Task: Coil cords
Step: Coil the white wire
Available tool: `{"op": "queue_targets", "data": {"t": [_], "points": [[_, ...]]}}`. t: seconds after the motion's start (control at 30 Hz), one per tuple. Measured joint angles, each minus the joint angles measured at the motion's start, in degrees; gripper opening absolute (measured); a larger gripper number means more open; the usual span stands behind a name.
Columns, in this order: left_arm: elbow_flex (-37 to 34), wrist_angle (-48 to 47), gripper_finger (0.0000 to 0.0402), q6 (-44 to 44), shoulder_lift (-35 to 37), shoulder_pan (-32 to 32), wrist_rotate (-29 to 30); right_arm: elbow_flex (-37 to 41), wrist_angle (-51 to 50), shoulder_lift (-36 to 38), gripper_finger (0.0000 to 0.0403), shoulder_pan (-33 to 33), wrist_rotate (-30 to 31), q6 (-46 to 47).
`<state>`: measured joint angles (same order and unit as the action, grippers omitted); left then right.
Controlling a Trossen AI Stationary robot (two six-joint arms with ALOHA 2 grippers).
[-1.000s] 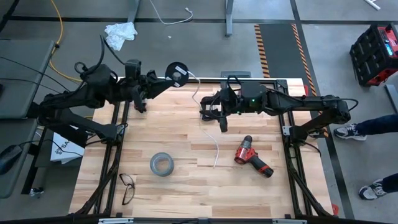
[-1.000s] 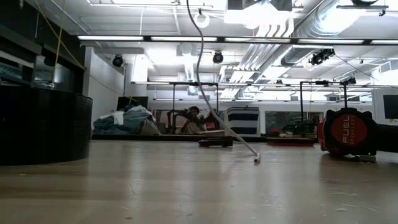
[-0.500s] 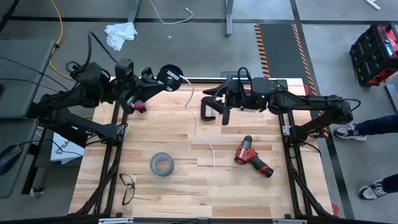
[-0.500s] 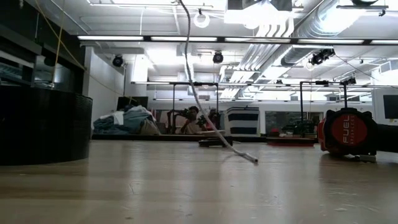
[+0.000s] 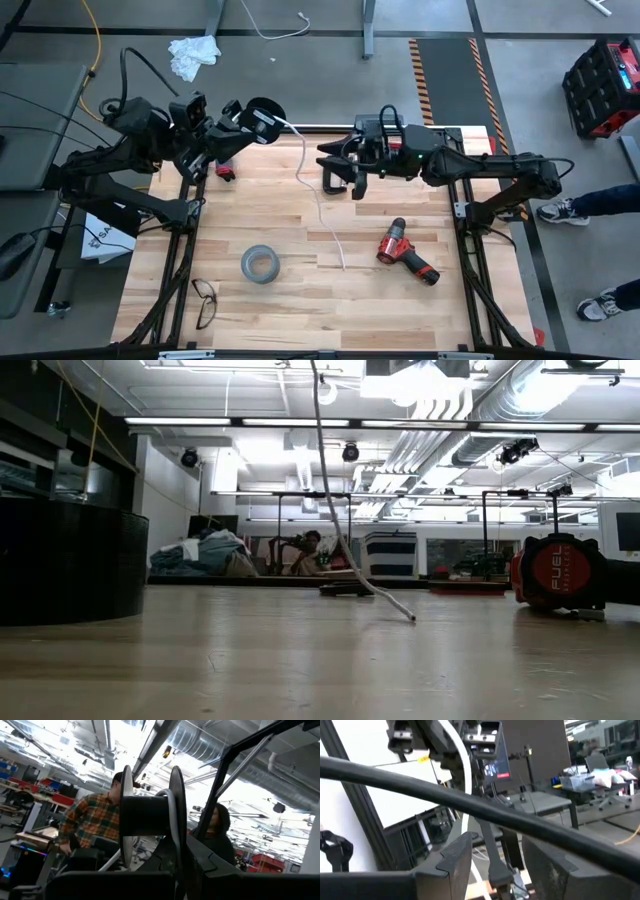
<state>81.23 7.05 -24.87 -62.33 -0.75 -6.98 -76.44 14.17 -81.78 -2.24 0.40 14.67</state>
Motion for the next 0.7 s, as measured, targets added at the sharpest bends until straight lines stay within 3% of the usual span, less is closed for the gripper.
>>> {"op": "queue_targets", "data": {"t": [0.47,0.7], "points": [[0.0,1.1,0.0001,0.0,-1.2,-0.1,0.2,0.0,11.1,-3.6,0.0167,0.0,-3.1,5.0],[0.0,1.0,0.0001,0.0,-2.0,-0.9,0.4,0.0,10.8,-3.7,0.0167,0.0,-3.2,6.0]]}}
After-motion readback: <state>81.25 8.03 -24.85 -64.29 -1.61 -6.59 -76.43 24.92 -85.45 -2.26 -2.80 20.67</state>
